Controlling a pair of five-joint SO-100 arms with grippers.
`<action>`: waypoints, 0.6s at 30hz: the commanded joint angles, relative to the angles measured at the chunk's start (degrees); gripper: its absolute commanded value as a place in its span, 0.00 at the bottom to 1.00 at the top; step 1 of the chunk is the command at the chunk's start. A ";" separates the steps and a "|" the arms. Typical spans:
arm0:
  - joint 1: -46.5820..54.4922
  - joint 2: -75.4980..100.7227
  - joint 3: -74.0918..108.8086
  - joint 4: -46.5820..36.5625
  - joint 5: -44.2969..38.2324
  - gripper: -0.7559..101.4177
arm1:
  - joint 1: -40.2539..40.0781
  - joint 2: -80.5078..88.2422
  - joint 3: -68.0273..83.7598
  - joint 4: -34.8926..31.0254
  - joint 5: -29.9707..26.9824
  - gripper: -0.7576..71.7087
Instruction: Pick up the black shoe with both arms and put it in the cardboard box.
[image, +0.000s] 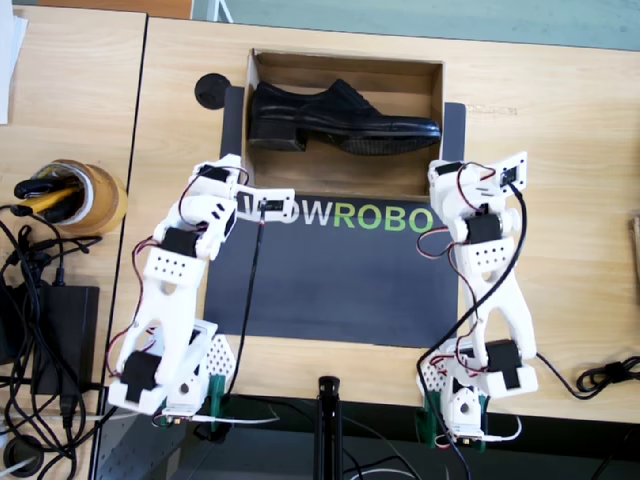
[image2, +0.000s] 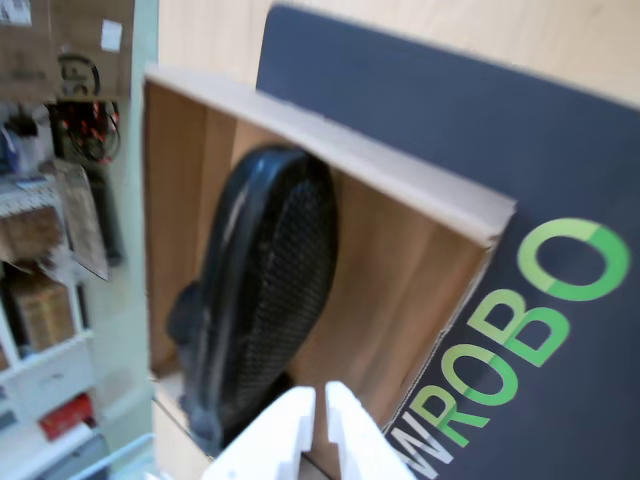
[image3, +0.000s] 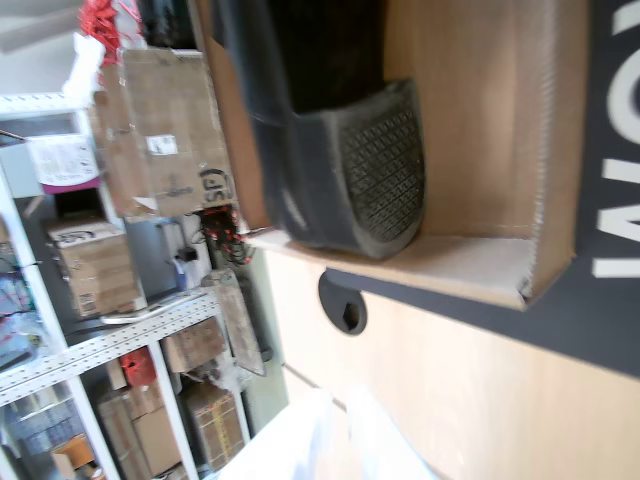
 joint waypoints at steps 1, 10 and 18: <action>-0.70 8.09 -1.85 5.10 0.70 0.01 | -0.35 8.00 -1.85 3.34 0.00 0.01; -3.52 24.96 -1.58 19.25 0.62 0.01 | 2.81 23.55 -0.62 10.72 0.53 0.01; -4.75 37.79 -1.32 30.85 -0.62 0.01 | 8.53 41.48 4.75 14.94 1.05 0.01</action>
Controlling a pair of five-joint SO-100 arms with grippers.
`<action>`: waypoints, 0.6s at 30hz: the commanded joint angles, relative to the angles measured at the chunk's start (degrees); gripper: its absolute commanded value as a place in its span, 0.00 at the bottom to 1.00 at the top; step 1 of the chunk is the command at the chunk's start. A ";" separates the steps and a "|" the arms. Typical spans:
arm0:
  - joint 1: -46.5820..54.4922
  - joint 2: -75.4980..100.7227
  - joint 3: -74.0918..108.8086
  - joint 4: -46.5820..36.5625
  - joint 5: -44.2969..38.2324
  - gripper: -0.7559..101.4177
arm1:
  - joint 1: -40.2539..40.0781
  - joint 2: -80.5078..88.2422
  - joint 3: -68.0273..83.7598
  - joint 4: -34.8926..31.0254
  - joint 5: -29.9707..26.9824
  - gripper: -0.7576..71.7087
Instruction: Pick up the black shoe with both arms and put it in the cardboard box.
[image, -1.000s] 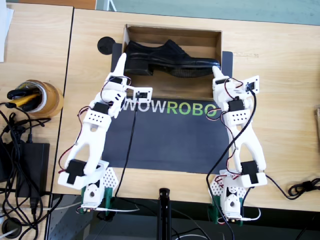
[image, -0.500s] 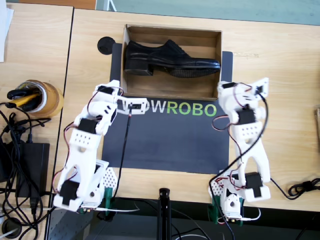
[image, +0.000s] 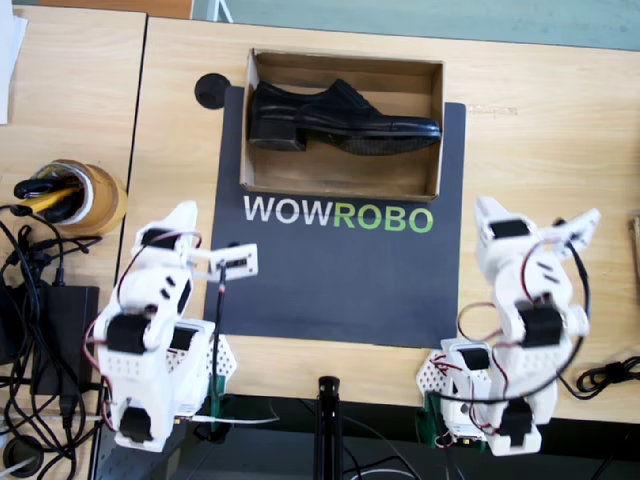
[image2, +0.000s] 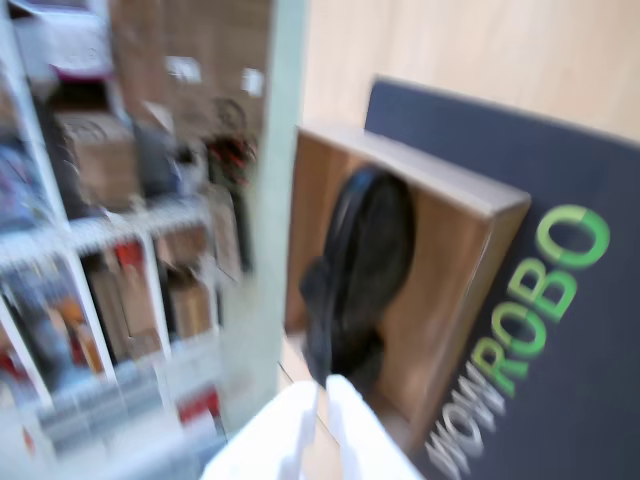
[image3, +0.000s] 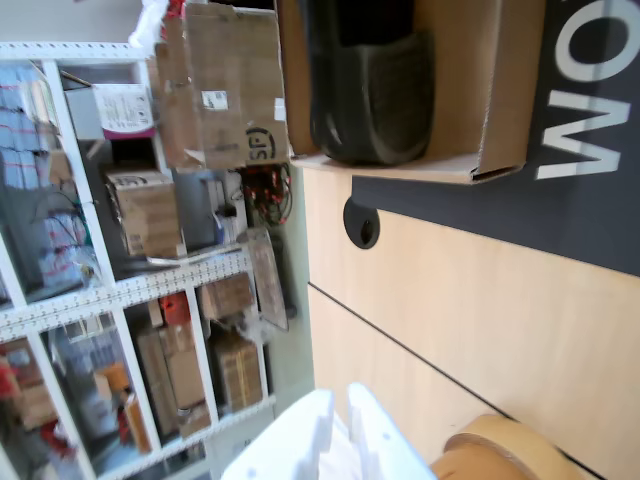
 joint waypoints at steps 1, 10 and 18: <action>-0.53 5.71 -0.88 4.31 -0.35 0.01 | 2.46 8.88 2.81 1.58 0.09 0.01; -3.08 22.94 10.55 9.05 0.09 0.01 | 11.69 34.80 15.47 1.85 -2.37 0.01; -5.10 35.86 21.71 10.02 0.79 0.01 | 15.47 53.96 26.98 2.29 -3.69 0.01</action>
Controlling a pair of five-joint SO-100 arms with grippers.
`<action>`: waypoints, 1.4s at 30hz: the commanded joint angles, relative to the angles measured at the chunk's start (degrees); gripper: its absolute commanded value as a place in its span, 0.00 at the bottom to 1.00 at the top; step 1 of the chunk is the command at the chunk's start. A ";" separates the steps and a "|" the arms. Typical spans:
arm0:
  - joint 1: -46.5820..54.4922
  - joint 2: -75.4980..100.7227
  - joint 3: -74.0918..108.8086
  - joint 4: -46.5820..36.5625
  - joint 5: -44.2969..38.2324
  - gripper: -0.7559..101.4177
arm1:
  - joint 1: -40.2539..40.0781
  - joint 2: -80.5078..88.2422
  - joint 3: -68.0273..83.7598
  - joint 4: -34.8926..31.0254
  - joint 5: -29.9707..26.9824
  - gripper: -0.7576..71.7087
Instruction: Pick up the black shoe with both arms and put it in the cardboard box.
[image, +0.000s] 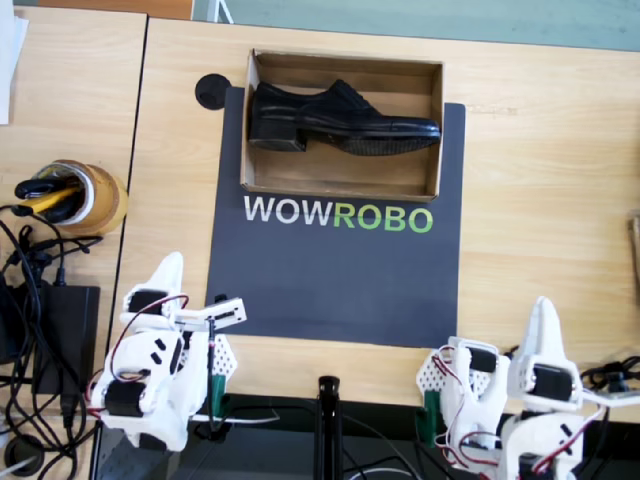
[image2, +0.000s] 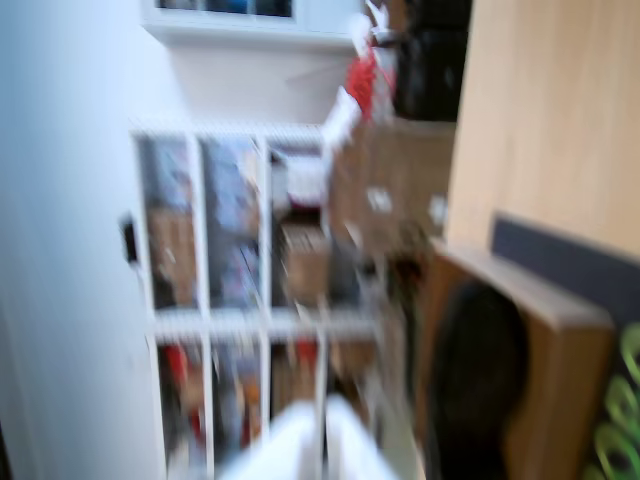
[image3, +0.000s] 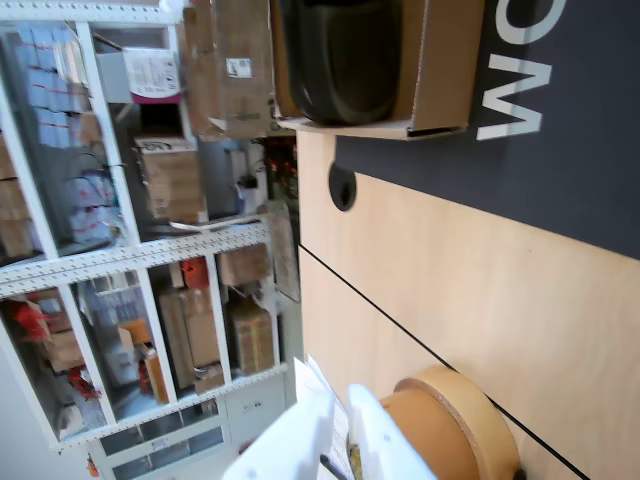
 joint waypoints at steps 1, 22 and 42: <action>-0.88 5.63 4.75 0.79 0.62 0.01 | 1.67 6.77 5.10 0.97 -1.76 0.01; -6.86 6.50 37.18 -10.55 3.69 0.01 | -1.67 14.41 47.46 -15.03 -4.31 0.01; -7.38 6.50 47.46 -14.06 3.25 0.01 | -2.64 14.41 74.62 -23.20 -1.05 0.01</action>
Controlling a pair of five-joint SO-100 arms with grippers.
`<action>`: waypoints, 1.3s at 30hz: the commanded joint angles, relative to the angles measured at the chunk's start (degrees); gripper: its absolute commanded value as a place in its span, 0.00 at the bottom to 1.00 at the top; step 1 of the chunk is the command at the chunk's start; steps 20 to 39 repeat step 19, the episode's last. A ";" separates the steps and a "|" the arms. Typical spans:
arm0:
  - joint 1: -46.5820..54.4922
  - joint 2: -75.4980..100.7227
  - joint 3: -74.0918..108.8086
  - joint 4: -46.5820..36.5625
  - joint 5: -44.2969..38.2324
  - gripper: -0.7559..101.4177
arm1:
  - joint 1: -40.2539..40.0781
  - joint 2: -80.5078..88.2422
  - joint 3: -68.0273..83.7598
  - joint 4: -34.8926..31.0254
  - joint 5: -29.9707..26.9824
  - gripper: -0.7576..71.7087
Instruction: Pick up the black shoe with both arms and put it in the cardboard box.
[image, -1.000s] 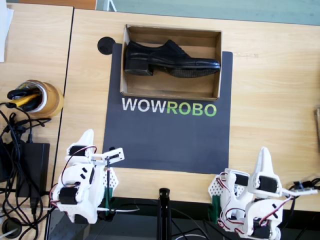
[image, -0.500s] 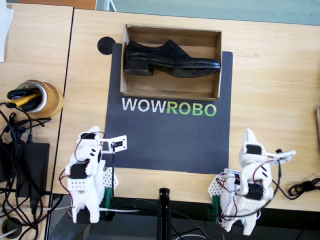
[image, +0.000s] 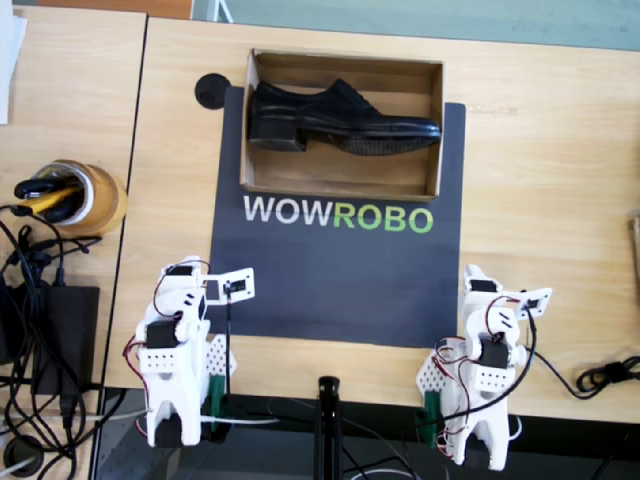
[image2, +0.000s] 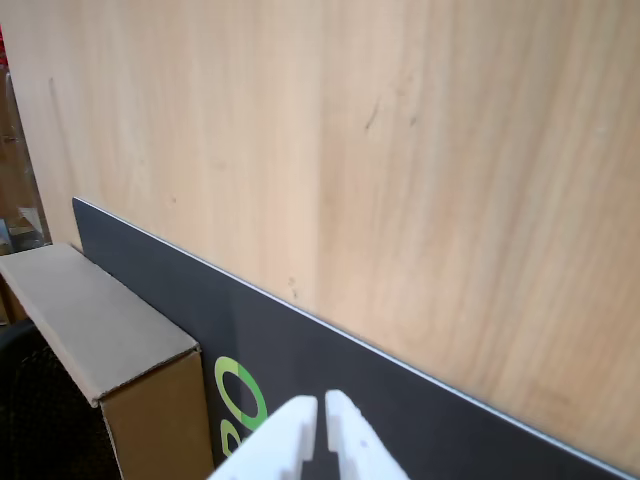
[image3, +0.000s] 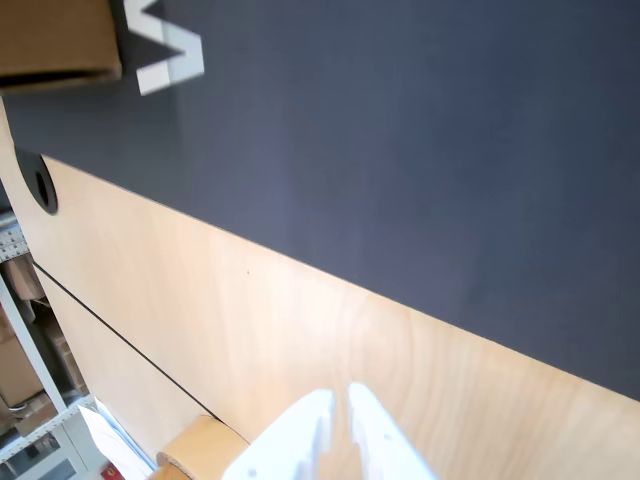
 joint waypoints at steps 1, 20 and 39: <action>-0.88 0.97 0.70 0.09 0.00 0.01 | 0.88 2.55 0.88 0.09 -0.53 0.01; -0.97 0.97 0.70 0.09 -0.09 0.01 | 0.88 2.55 0.88 0.09 -0.53 0.02; -0.97 0.97 0.70 0.09 -0.09 0.01 | 0.88 2.55 0.88 0.09 -0.53 0.02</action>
